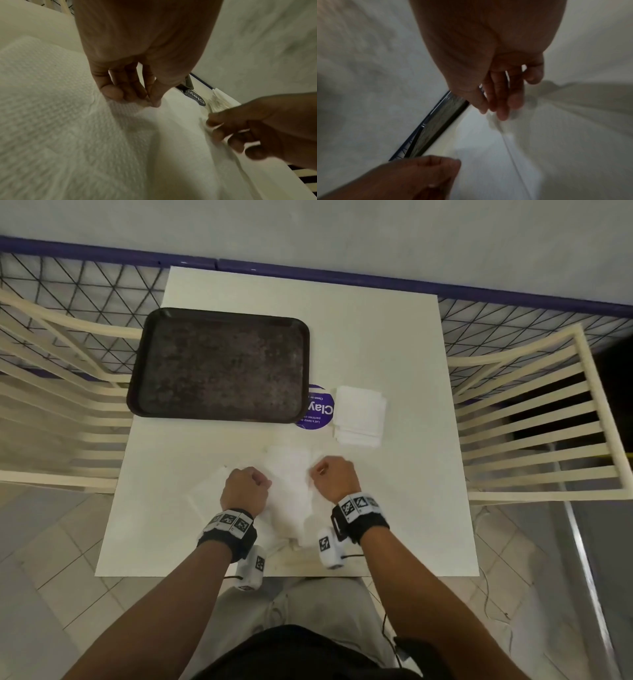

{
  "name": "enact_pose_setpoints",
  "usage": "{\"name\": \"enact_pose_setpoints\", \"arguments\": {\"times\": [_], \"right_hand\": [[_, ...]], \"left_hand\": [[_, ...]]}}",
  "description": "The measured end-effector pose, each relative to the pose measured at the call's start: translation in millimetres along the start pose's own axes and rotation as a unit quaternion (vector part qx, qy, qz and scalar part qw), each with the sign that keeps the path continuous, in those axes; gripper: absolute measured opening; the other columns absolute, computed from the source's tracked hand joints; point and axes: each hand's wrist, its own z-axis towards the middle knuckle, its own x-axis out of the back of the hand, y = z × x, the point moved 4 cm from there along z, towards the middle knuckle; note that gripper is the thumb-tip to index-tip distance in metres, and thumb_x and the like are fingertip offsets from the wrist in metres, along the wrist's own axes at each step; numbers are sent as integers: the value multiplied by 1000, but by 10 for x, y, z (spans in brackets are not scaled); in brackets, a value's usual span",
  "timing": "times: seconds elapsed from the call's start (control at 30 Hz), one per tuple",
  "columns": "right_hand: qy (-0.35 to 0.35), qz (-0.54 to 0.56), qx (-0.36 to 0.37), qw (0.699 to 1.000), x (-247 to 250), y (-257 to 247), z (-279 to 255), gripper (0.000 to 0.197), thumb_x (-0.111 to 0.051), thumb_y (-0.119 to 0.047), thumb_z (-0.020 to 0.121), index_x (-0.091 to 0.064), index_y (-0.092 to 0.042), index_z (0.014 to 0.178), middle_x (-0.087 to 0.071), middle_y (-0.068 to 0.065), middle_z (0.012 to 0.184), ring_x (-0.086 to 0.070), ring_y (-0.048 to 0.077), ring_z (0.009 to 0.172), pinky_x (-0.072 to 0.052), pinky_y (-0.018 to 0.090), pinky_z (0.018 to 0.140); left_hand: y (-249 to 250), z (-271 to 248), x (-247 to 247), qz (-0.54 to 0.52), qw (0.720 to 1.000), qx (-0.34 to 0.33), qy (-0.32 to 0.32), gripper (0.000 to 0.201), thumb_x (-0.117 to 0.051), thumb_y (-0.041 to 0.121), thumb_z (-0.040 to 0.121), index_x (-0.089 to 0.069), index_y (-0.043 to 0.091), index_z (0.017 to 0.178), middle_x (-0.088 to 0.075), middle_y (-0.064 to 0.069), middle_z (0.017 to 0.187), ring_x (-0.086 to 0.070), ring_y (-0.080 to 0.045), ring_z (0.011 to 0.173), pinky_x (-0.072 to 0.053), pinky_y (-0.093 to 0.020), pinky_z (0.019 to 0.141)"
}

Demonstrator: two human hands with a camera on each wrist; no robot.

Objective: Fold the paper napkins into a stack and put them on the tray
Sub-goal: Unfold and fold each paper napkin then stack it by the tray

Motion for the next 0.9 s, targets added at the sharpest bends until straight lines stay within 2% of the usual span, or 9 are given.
{"name": "enact_pose_setpoints", "arguments": {"times": [0.13,0.3,0.43,0.53,0.63,0.7,0.77,0.83,0.9], "right_hand": [[-54,-1,-67,996,-274,91,-153,34,-71,-47,87,-78,-17,102,-76,2,106,-70,22,101,-54,31,90],[-45,15,-63,997,-298,56,-169,12,-73,-35,89,-74,-24,91,-74,-3,101,-69,18,95,-54,29,85],[-24,77,-44,996,-258,11,-194,12,-70,-29,91,-68,-21,83,-68,-8,87,-61,11,81,-43,23,76],[-15,217,-40,975,-242,-8,-230,12,-74,-21,87,-65,-21,78,-75,-1,90,-73,20,79,-55,30,81],[-14,336,-42,941,-220,-26,-285,12,-76,-7,82,-68,-15,86,-75,7,90,-72,20,69,-55,28,69],[-35,349,-38,936,-208,-50,-316,18,-78,-7,82,-69,-14,97,-74,5,82,-69,13,66,-49,17,59],[-46,344,-36,937,-198,-61,-338,22,-79,-8,82,-70,-10,102,-72,3,78,-67,11,64,-47,15,56],[-40,326,-28,944,-199,-47,-332,13,-78,-8,83,-71,-11,93,-71,1,75,-66,12,63,-47,19,57],[-31,303,-14,952,-197,-55,-329,10,-75,-12,86,-67,-17,86,-69,-1,73,-65,12,64,-49,27,61]], "left_hand": [[29,-83,31,-8,1000,-25,11,7,-66,27,99,-65,20,97,-66,1,102,-64,-24,95,-52,-38,81],[27,-166,80,-79,996,-42,5,3,-62,21,102,-61,18,102,-66,3,93,-64,-26,90,-52,-36,79],[7,-216,144,-159,987,-38,-5,13,-66,24,101,-60,17,109,-66,5,93,-64,-18,88,-45,-24,74],[-53,-212,132,-205,978,-5,-46,33,-72,38,96,-56,21,120,-65,2,100,-64,-19,96,-49,-30,86],[-106,-189,127,-211,974,10,-77,45,-73,41,94,-60,19,131,-63,-2,111,-62,-25,108,-53,-42,101],[-104,-203,140,-218,973,-4,-77,22,-74,36,95,-68,16,103,-62,0,94,-59,-26,94,-52,-40,89],[-110,-225,142,-226,971,-10,-78,38,-74,28,94,-49,18,68,-47,3,70,-45,-26,75,-38,-35,72],[-136,-218,138,-248,966,-5,-76,42,-76,26,92,-45,17,66,-47,4,66,-43,-24,70,-35,-35,70],[-117,-234,157,-281,955,-4,-94,24,-78,29,89,-63,12,83,-64,-1,80,-55,-24,76,-42,-36,71]]}}
